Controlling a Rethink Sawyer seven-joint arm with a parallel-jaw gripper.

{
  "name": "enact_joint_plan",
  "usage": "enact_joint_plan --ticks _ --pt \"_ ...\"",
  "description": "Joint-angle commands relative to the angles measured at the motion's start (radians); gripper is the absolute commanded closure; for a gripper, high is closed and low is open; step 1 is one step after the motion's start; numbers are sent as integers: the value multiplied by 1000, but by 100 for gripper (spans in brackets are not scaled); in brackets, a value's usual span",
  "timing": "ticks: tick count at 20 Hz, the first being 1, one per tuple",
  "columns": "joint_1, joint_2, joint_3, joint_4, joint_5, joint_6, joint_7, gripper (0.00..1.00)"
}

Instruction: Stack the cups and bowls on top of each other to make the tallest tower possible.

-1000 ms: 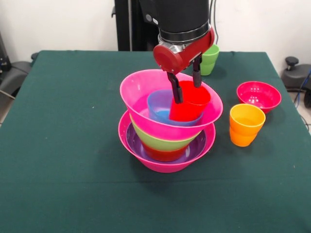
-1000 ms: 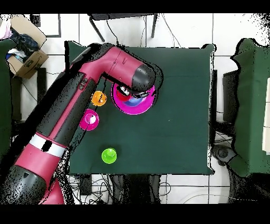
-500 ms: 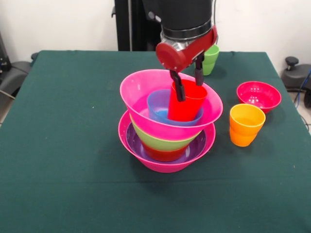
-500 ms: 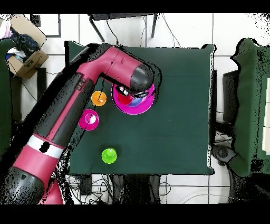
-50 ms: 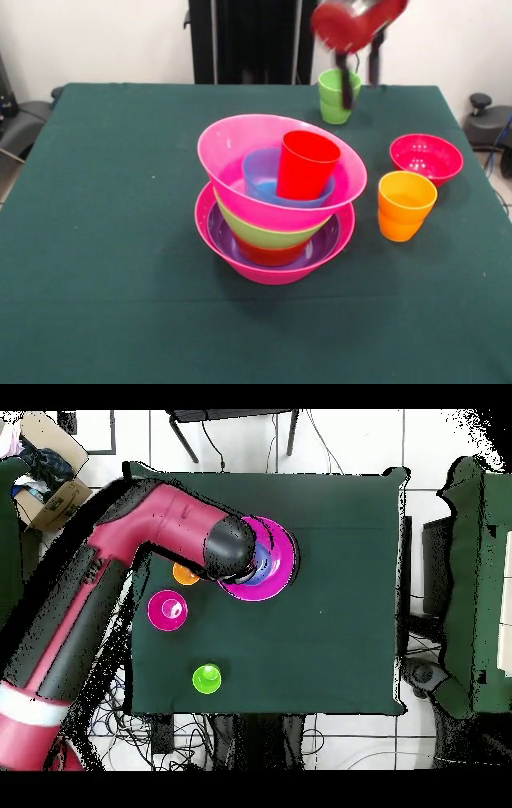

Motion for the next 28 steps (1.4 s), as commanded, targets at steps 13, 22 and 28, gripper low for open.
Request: enact_joint_plan --ticks 13,22,28 --pt "108 74 82 159 82 163 367 0" --pt "74 118 98 163 137 235 394 0" --pt "107 143 88 196 147 275 379 0"
